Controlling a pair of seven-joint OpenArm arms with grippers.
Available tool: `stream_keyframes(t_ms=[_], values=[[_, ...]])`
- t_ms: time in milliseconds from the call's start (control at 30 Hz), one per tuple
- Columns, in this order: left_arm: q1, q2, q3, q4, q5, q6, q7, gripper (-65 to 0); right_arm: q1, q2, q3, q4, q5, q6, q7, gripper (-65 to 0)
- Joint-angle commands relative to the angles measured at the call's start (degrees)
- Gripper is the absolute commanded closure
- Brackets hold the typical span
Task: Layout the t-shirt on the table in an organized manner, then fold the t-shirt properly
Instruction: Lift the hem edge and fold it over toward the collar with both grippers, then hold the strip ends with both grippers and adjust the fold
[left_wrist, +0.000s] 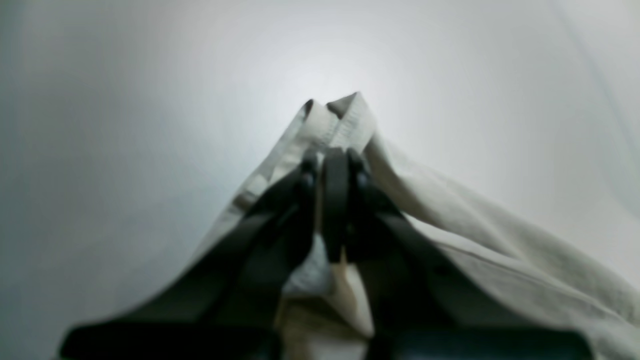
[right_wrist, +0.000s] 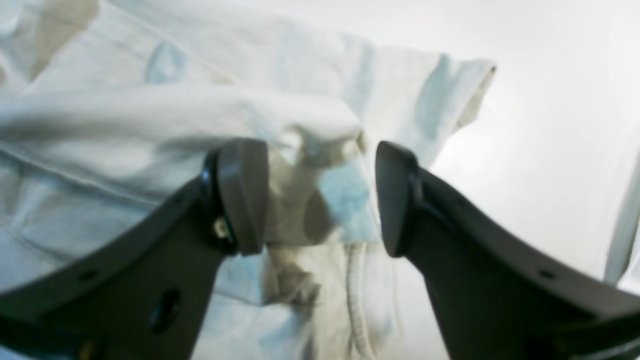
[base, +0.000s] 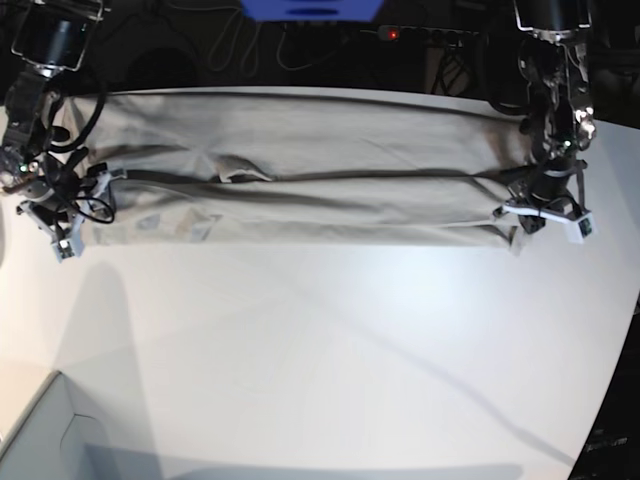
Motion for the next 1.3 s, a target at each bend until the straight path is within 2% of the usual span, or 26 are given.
stream_keyframes(t_ms=[0, 200, 733, 800, 933, 967, 1133, 1267], values=[[-0.6, -0.6, -0.2, 1.1, -0.1, -0.1, -1.1, 0.0, 0.6, 0.7, 0.2, 0.7, 0.5, 0.4, 0.7, -33.1], [-0.6, -0.6, -0.2, 1.1, -0.1, -0.1, -1.1, 0.0, 0.6, 0.0, 0.2, 0.7, 0.5, 0.4, 0.6, -27.5], [-0.6, -0.6, -0.2, 1.1, -0.1, -0.1, -1.2, 0.0, 0.7, -2.2, 0.1, 0.6, 0.5, 0.4, 0.7, -26.0], [-0.6, -0.6, -0.2, 1.1, -0.1, -0.1, -1.2, 0.0, 0.7, -2.7, 0.1, 0.6, 0.5, 0.4, 0.9, -21.6], [-0.6, -0.6, -0.2, 1.1, -0.1, -0.1, -1.2, 0.0, 0.8, -2.9, 0.1, 0.6, 0.5, 0.4, 0.6, -1.9], [-0.6, -0.6, -0.2, 1.1, -0.1, -0.1, -1.2, 0.0, 0.8, -2.9, 0.1, 0.7, 0.5, 0.4, 0.6, 0.0], [-0.6, -0.6, -0.2, 1.1, -0.1, -0.1, -1.2, 0.0, 0.7, -2.5, 0.5, 2.5, 0.5, 0.4, 0.6, 0.0], [-0.6, -0.6, -0.3, 1.2, -0.1, -0.1, -1.2, 0.0, -2.5, -2.5, 0.5, 10.6, 0.5, 0.4, 0.7, 0.0]])
